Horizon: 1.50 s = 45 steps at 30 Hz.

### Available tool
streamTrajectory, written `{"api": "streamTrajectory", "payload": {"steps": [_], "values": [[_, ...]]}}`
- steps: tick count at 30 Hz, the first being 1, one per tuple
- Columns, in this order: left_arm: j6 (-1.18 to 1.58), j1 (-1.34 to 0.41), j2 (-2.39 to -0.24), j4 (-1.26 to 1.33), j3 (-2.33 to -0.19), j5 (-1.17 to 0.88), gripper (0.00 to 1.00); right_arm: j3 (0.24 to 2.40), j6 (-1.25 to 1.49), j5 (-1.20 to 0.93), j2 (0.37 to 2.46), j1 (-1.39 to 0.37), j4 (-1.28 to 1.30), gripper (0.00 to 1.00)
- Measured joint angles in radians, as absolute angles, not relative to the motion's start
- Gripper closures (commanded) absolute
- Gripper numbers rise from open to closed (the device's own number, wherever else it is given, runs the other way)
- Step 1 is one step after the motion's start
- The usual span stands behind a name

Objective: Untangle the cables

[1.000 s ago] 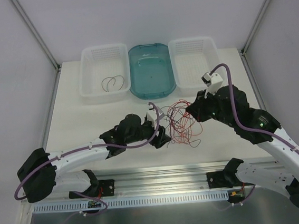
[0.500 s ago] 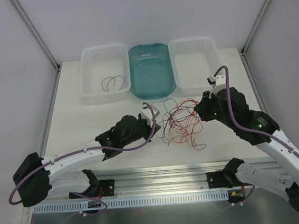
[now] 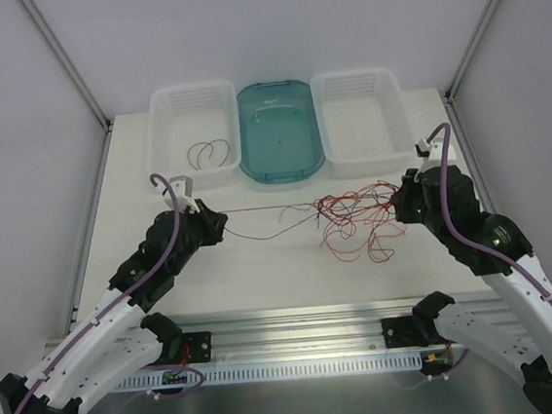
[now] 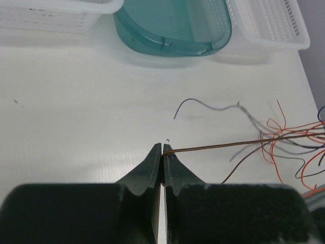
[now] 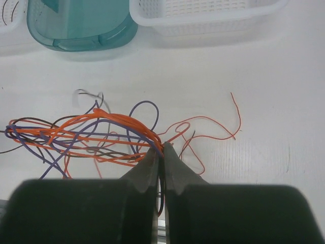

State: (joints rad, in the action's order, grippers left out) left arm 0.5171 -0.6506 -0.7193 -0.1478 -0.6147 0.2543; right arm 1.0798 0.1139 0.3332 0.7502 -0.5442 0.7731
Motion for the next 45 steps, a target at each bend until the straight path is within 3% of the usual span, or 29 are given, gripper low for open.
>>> {"api": "streamTrajectory", "payload": {"steps": [12, 19, 23, 33, 45], "values": [[0.592, -0.561, -0.658, -0.403, -0.745, 0.266, 1.0, 1.101, 0.1, 0.179, 0.778, -0.363, 0.786, 0.99], [0.559, -0.542, -0.636, -0.485, -0.822, 0.278, 1.0, 1.058, 0.098, -0.123, 0.792, -0.094, 0.791, 0.99], [0.524, -0.532, -0.636, -0.532, -0.85, 0.317, 1.0, 1.02, 0.108, -0.282, 0.804, -0.026, 0.793, 0.99], [0.512, -0.495, -0.724, -0.579, -0.846, 0.277, 1.0, 0.992, 0.235, -0.568, 0.801, 0.142, 0.714, 0.99], [0.64, -0.484, -0.759, -0.447, -0.665, 0.117, 1.0, 1.12, 0.339, -0.67, 0.795, 0.247, 0.694, 0.97]]}}
